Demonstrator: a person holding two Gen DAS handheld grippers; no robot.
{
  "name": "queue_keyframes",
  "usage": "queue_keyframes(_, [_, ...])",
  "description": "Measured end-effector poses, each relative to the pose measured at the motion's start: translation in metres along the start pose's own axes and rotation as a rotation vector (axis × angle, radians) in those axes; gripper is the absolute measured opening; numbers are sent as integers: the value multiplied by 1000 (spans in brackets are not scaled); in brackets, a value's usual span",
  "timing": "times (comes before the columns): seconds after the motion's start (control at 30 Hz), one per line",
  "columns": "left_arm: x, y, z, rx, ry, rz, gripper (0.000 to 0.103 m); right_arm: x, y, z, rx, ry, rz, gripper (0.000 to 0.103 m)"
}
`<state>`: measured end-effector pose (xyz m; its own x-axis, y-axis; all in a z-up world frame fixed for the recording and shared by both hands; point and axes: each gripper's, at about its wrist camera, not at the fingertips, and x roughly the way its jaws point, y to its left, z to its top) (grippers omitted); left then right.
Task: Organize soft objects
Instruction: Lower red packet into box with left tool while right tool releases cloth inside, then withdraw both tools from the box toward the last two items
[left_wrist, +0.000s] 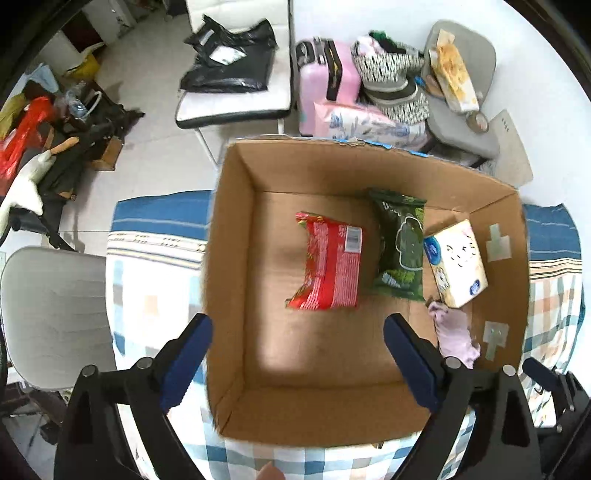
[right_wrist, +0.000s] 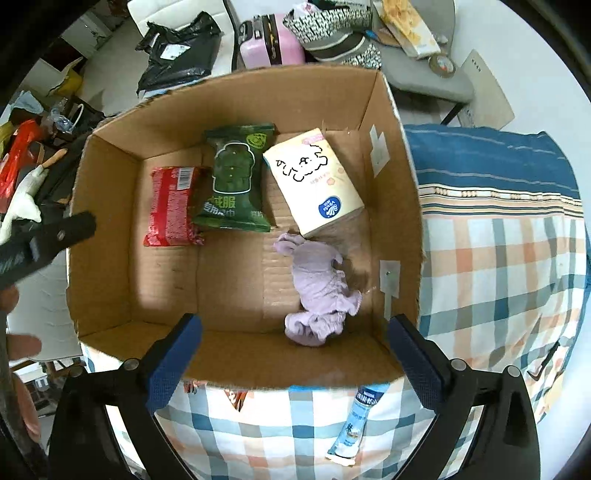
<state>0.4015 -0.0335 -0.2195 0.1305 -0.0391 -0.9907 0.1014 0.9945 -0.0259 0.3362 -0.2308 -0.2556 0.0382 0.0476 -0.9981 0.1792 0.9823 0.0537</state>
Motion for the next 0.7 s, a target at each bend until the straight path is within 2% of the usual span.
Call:
queue_keyframes(0.3, [-49,-5,-61,2,-102,18,98,-35,7,-35,-41,-78,-37,103])
queue_keyframes(0.53, [-88,-11,-95,1,-200,47,98,-71,8,-68,-63,-168,-71,103])
queue_keyframes(0.7, [-114,-20,-118,24,-253,61,98,-96,6,-89,-65,-213,-60,103])
